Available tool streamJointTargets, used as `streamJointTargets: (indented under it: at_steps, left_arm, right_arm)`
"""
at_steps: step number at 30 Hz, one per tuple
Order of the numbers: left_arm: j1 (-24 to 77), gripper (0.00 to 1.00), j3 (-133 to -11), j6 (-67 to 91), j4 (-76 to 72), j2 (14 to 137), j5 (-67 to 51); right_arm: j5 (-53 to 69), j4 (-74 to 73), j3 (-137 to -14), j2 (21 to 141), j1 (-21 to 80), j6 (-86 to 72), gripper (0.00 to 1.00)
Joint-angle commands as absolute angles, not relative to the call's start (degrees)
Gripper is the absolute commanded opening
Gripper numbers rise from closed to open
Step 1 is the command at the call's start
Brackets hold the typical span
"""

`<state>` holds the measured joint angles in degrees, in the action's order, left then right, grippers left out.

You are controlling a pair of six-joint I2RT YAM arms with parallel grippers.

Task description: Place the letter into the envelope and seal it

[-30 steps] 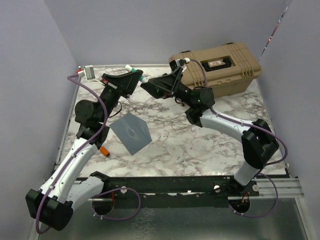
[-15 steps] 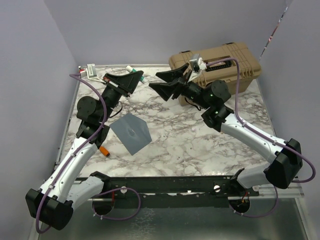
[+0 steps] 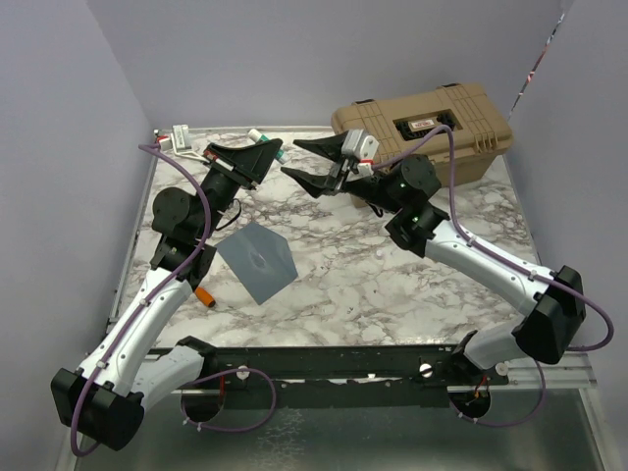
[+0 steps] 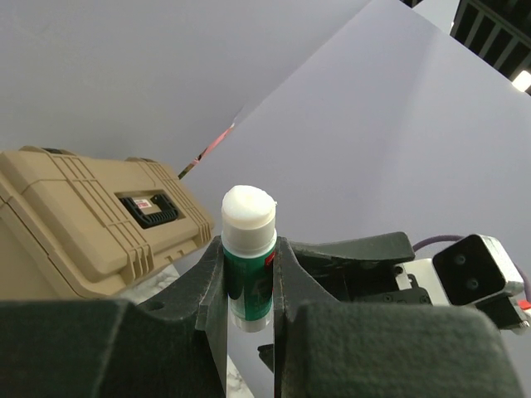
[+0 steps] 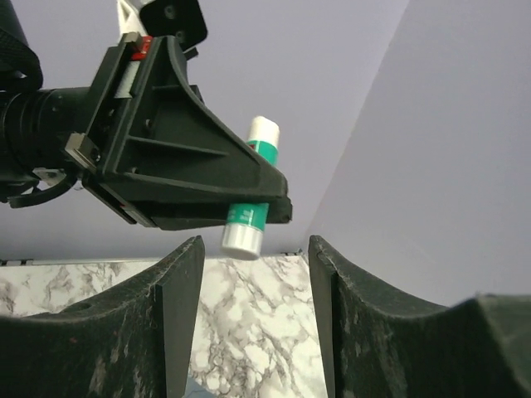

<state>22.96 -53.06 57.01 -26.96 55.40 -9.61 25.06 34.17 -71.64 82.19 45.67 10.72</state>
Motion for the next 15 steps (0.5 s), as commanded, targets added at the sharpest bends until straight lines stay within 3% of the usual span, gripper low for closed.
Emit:
streamJointTargets:
  at_steps: [1,15]
  left_arm:
    - [22.91,0.0,-55.28,57.02,-26.81,55.46,-10.08]
    - [22.89,0.0,-55.74,56.57,-26.85,55.55,-10.61]
  right_arm:
    - [26.72,33.29,-74.3,84.1,47.5,17.79,0.53]
    - [22.34,35.48,-75.04,84.18,48.08,11.07,0.01]
